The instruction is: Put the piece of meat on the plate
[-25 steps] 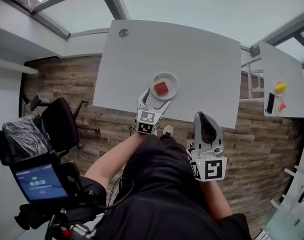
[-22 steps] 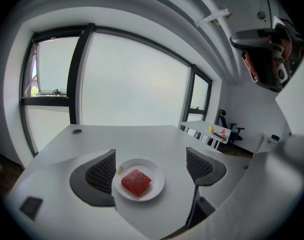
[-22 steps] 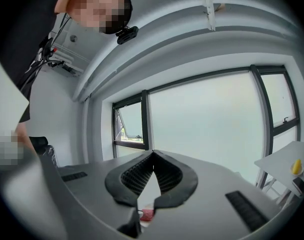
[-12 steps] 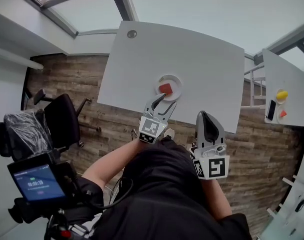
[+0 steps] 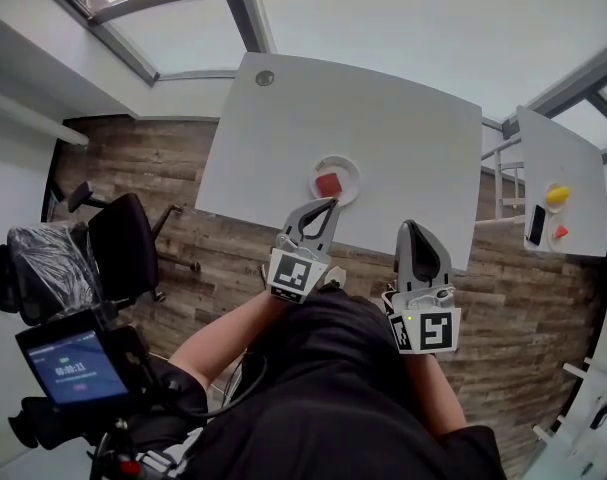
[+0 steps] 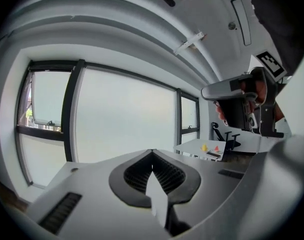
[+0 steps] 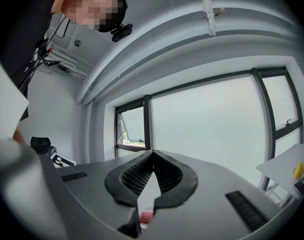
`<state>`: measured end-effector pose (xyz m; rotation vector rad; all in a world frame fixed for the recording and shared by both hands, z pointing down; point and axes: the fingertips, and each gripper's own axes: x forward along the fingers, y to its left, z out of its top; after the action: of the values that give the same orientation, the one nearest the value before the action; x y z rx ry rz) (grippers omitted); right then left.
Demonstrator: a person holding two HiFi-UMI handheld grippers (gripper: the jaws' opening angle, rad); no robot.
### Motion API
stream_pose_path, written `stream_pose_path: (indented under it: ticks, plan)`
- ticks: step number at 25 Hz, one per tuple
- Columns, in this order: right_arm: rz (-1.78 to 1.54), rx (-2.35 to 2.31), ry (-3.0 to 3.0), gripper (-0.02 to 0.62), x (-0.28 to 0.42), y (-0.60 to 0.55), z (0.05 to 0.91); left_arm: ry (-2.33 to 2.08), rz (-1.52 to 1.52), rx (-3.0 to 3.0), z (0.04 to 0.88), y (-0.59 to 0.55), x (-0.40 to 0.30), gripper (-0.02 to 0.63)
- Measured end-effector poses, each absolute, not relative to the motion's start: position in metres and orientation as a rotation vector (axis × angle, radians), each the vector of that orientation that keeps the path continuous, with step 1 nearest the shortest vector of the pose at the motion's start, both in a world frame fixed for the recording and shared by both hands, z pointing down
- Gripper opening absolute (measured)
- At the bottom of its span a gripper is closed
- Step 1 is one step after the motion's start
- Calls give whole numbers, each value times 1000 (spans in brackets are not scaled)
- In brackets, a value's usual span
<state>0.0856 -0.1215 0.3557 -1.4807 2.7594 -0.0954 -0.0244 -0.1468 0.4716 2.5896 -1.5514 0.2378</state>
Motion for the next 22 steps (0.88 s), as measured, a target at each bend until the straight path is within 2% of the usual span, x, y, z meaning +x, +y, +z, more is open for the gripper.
stream_pose_path:
  ticks: [11, 22]
  plan:
    - [-56, -1396, 2787, 3, 76, -104, 353, -1662, -21, 2564, 410, -121, -21, 5]
    - [-35, -1395, 2792, 3, 70, -102, 351, -1777, -111, 2544, 369, -108, -18, 5]
